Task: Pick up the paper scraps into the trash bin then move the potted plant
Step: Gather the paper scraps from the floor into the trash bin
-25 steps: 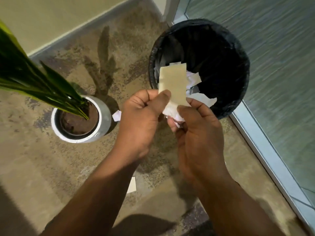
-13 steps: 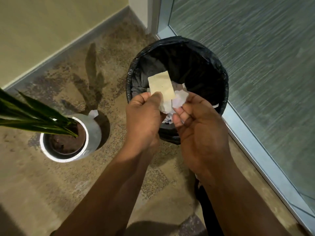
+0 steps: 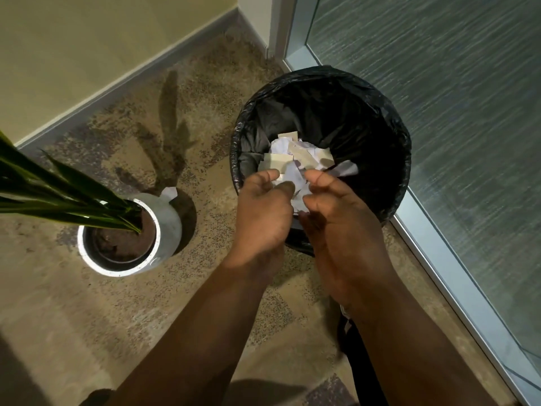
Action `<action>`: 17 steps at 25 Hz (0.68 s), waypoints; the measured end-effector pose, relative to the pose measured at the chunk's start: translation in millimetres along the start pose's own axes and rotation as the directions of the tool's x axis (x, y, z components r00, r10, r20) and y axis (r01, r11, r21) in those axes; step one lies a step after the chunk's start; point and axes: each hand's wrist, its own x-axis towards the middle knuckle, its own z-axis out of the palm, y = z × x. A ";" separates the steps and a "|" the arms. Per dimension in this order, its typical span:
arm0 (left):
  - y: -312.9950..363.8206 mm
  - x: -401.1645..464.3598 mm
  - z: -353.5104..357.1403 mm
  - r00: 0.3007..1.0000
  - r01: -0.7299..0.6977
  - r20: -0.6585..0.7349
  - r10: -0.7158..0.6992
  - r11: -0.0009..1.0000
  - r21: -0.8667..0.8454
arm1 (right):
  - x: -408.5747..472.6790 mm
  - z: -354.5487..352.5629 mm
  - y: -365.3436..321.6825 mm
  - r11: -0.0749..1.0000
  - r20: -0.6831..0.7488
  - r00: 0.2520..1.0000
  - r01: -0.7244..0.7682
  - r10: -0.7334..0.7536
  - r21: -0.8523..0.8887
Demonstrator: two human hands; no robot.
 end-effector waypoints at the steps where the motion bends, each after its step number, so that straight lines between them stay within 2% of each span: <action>1: -2.0 2.0 -2.0 1.000 0.009 0.009 -0.008 1.000 -0.009 | 1.8 2.9 2.3 0.999 0.001 1.000 -0.008 0.008 -0.054; 4: -5.3 6.8 -9.8 0.999 -0.048 -0.003 0.048 0.998 -0.044 | 6.4 12.0 7.5 0.991 -0.012 1.000 -0.014 0.013 -0.132; 6: -4.8 10.7 -20.6 0.974 -0.214 -0.103 0.204 0.972 -0.095 | 8.9 16.3 10.1 0.990 -0.004 1.000 -0.009 0.008 -0.143; 8: -3.5 19.0 -37.9 0.886 -0.405 -0.279 0.369 0.911 -0.079 | 10.8 17.5 13.9 0.980 0.030 0.999 0.024 -0.019 -0.200; 9: -5.9 29.2 -50.4 0.843 -0.439 -0.360 0.399 0.898 -0.035 | 11.9 18.9 16.4 0.964 0.060 0.997 0.059 -0.044 -0.260; 11: -12.3 53.7 -76.4 0.814 -0.370 -0.439 0.381 0.922 0.115 | 15.6 23.7 27.2 0.903 0.135 0.986 0.148 -0.101 -0.404; 13: -23.9 84.1 -108.8 0.863 -0.169 -0.411 0.295 0.934 0.314 | 18.6 30.2 41.2 0.761 0.228 0.965 0.245 -0.130 -0.601; 14: -28.5 99.0 -124.5 0.884 -0.060 -0.389 0.260 0.888 0.456 | 20.9 33.4 48.7 0.662 0.272 0.953 0.288 -0.130 -0.692; 15: -32.3 112.2 -137.3 0.906 0.011 -0.339 0.255 0.785 0.619 | 22.7 33.7 54.7 0.570 0.301 0.943 0.324 -0.138 -0.755; 17: -35.5 132.9 -152.9 0.955 -0.003 -0.159 0.250 0.545 0.838 | 26.3 34.0 62.2 0.461 0.346 0.922 0.387 -0.175 -0.799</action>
